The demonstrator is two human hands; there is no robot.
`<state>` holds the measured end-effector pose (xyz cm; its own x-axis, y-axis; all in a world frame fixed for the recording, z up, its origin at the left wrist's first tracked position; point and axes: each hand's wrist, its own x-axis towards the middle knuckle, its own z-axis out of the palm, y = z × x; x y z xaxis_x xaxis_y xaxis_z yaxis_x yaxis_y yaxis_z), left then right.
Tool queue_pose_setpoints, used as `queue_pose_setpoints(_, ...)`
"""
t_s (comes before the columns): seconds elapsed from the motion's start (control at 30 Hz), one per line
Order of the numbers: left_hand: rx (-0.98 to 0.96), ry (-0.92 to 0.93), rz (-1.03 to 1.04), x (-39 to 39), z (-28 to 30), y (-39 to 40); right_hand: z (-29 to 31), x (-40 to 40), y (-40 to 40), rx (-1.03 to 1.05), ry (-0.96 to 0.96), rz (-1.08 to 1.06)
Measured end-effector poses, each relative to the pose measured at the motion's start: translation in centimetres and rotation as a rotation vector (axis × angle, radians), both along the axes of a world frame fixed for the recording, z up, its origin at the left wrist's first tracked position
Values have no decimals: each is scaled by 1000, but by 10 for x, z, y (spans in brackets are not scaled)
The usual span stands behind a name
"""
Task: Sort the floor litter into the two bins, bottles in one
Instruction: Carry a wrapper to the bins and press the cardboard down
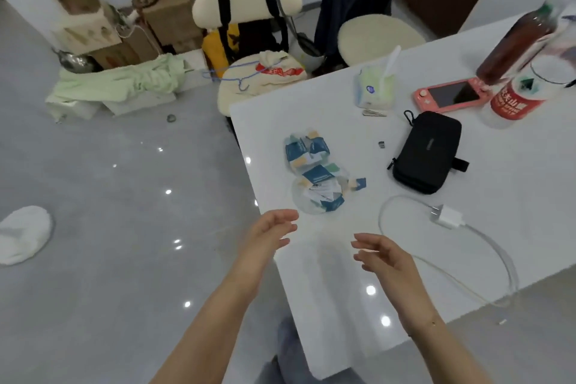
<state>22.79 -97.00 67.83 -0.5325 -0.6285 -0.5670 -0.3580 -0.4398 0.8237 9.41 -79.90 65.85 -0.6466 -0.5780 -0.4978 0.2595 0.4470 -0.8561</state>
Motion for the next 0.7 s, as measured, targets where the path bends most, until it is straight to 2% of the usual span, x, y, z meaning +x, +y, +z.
queue_pose_setpoints(0.1, -70, -119, -184, -23, -7, -23, -17, -6, -15, 72, -10, -35)
queue_pose_setpoints(0.17, -144, -120, -284, -40, -14, -41, -24, -9, -29, 99, 12, -74)
queue_pose_setpoints(0.33, -509, -99, -447, -83, -44, -101, -39, -22, -77, 166, 95, -87)
queue_pose_setpoints(0.43, -724, -129, -639, -111, -75, -138, -59, -24, -113, 209, 274, -52)
queue_pose_setpoints(0.53, -856, -255, -825, -142, -99, -171, -80, -26, -154, 284, 396, -68)
queue_pose_setpoints(0.63, -961, -347, -1013, -157, -119, -190, -97, -23, -179, 474, 471, -70)
queue_pose_setpoints(0.7, -955, -364, -1092, -159, -130, -199, -104, -22, -186, 597, 495, -49)
